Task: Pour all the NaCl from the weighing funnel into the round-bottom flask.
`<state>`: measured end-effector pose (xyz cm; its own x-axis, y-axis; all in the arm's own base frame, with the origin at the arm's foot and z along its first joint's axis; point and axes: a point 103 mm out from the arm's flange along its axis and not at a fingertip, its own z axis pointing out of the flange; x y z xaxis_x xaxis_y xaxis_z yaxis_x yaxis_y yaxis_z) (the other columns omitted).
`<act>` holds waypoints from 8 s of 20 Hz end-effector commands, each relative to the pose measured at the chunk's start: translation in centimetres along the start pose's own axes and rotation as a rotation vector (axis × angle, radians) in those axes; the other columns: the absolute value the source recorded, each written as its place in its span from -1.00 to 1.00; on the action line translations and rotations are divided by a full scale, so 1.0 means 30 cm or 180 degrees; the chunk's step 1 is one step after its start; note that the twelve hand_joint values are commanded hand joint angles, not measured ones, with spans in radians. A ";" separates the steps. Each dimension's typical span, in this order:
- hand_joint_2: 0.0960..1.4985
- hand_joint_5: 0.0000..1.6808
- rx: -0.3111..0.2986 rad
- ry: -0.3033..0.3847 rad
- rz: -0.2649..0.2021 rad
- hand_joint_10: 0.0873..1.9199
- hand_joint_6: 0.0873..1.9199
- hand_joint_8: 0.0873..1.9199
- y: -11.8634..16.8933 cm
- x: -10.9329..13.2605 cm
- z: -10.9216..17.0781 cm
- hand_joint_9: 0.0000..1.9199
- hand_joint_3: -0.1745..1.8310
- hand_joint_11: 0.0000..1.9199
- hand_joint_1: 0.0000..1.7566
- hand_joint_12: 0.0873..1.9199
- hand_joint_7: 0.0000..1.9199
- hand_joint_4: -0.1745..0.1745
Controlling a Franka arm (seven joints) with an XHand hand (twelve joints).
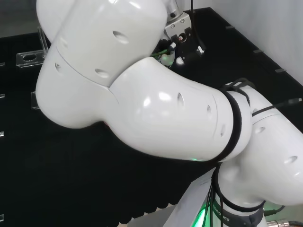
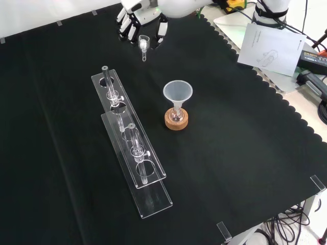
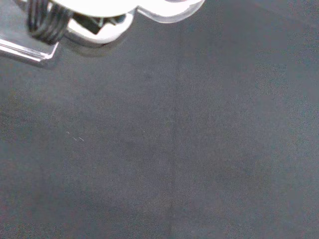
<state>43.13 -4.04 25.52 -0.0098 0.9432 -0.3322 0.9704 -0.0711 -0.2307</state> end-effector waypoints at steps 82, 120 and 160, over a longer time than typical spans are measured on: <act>-0.16 0.33 0.0162 -0.1391 -0.0385 -0.61 -0.03 -0.38 -0.145 0.398 -0.166 -0.10 -0.09 -0.35 0.23 0.25 -0.39 1.00; -0.16 0.33 0.0146 -0.2004 -0.0352 -0.61 -0.03 -0.38 -0.153 0.467 -0.214 -0.11 -0.09 -0.33 0.23 0.23 -0.40 1.00; -0.16 0.33 0.0179 -0.2714 -0.0230 -0.61 -0.03 -0.39 -0.160 0.514 -0.255 -0.13 -0.09 -0.35 0.23 0.21 -0.42 1.00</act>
<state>40.21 13.21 28.49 -0.2700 0.3972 -0.8771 0.9469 -0.0556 -0.3166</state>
